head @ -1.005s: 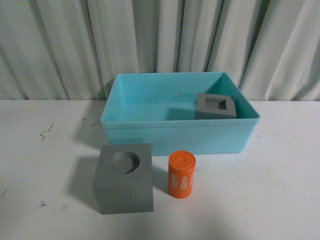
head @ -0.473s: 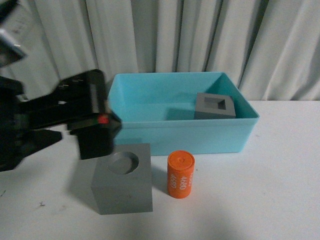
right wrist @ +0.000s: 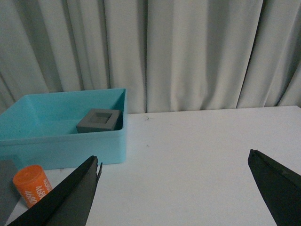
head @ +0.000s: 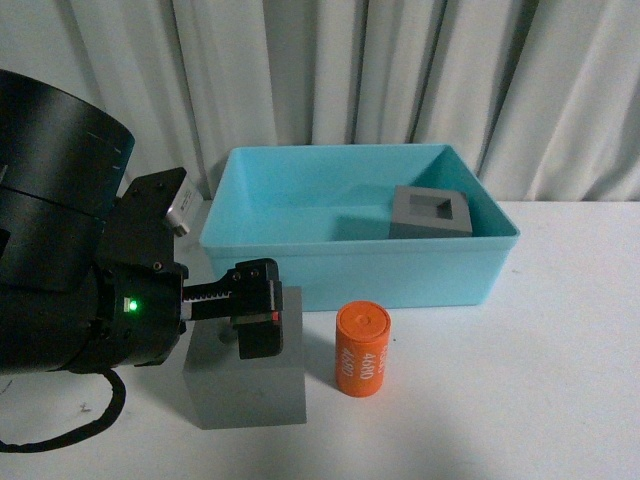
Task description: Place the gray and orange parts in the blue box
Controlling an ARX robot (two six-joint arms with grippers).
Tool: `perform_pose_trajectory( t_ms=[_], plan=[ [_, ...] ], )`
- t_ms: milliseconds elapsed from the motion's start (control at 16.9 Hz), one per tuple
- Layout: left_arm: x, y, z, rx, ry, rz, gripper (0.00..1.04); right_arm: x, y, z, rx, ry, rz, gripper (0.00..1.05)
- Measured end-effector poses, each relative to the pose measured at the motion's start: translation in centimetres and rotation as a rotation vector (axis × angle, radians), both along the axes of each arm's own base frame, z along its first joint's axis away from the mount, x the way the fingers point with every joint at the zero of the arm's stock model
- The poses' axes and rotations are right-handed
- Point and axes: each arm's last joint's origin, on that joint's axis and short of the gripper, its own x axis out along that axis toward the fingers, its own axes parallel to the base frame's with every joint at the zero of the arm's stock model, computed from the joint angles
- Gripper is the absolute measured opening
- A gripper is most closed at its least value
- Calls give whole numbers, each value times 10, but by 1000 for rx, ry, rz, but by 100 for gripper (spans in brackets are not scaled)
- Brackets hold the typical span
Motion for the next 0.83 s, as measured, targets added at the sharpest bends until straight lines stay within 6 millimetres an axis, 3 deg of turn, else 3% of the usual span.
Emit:
perform_pose_trajectory(
  t_ms=[827],
  plan=[
    [4, 8, -15, 15, 26, 6, 98, 0, 0, 0, 0, 0, 0, 98]
  ],
)
